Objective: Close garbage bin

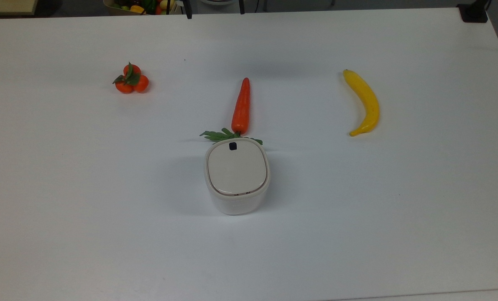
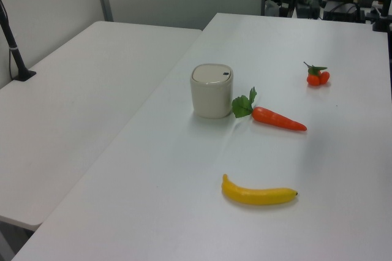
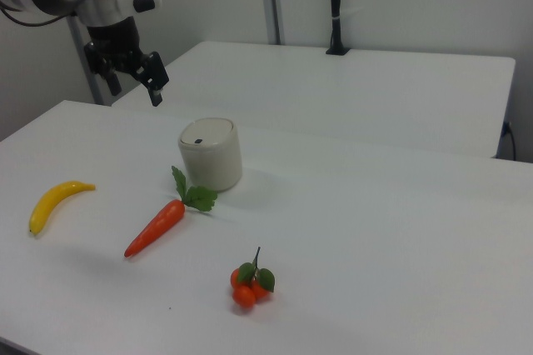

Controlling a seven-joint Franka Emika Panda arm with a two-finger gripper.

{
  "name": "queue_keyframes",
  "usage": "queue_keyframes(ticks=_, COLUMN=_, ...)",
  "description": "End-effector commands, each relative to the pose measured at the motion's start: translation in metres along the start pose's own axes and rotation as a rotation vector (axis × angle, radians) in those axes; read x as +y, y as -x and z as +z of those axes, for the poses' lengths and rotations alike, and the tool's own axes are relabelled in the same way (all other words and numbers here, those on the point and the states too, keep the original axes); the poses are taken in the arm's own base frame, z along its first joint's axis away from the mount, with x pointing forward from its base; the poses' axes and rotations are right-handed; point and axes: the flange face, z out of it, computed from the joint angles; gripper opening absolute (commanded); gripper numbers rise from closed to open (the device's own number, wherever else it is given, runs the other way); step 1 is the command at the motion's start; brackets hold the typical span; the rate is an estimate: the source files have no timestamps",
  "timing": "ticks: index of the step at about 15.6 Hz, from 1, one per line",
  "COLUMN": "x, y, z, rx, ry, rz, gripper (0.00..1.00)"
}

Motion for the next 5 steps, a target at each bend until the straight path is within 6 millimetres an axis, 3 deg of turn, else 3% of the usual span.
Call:
queue_keyframes(ticks=1, x=-0.0026, y=0.0041, z=0.002, rx=-0.005, ry=0.031, rz=-0.032, gripper=1.0)
queue_keyframes(ticks=5, x=-0.0094, y=0.0067, z=0.0032, rx=-0.033, ry=0.03, rz=-0.047, gripper=1.0)
